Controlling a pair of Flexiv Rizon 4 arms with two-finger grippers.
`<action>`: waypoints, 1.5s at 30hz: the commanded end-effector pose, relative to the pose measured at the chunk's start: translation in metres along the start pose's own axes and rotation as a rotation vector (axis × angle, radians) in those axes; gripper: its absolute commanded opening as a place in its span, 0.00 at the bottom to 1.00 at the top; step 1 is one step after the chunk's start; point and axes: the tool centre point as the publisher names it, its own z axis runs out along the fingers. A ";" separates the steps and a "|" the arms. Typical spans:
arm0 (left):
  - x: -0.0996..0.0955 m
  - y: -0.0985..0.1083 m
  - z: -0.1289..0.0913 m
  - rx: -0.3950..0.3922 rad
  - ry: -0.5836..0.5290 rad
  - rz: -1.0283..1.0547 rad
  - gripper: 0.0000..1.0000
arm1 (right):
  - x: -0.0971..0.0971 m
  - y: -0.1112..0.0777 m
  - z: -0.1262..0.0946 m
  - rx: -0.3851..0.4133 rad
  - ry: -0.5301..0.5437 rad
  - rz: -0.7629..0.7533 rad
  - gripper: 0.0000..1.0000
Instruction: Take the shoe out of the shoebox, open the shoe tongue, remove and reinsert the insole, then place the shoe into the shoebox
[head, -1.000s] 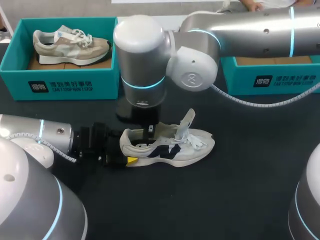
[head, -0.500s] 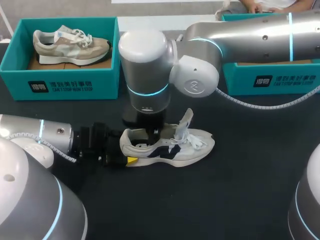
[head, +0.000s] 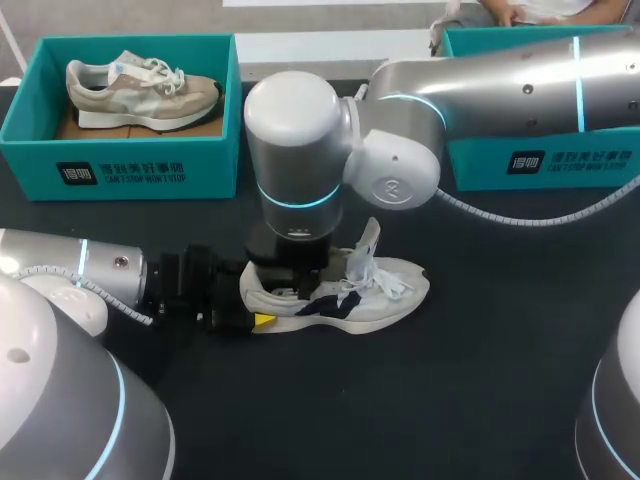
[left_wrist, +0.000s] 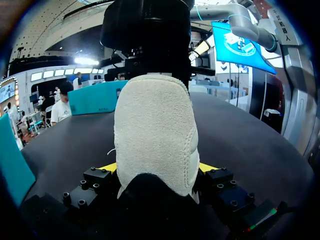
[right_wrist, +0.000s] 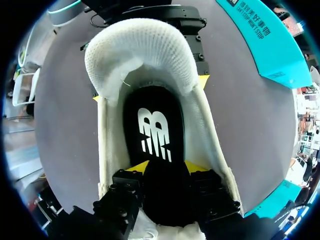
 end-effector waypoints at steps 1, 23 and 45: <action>0.000 0.000 0.001 -0.004 0.001 0.000 0.00 | 0.004 0.005 0.013 0.009 0.019 -0.004 0.38; 0.000 0.000 0.001 -0.004 0.001 0.000 0.00 | -0.001 -0.001 -0.008 0.020 -0.099 0.046 0.27; 0.000 0.000 0.001 -0.004 0.001 0.000 0.00 | -0.008 0.017 0.032 -0.018 -0.068 0.038 0.39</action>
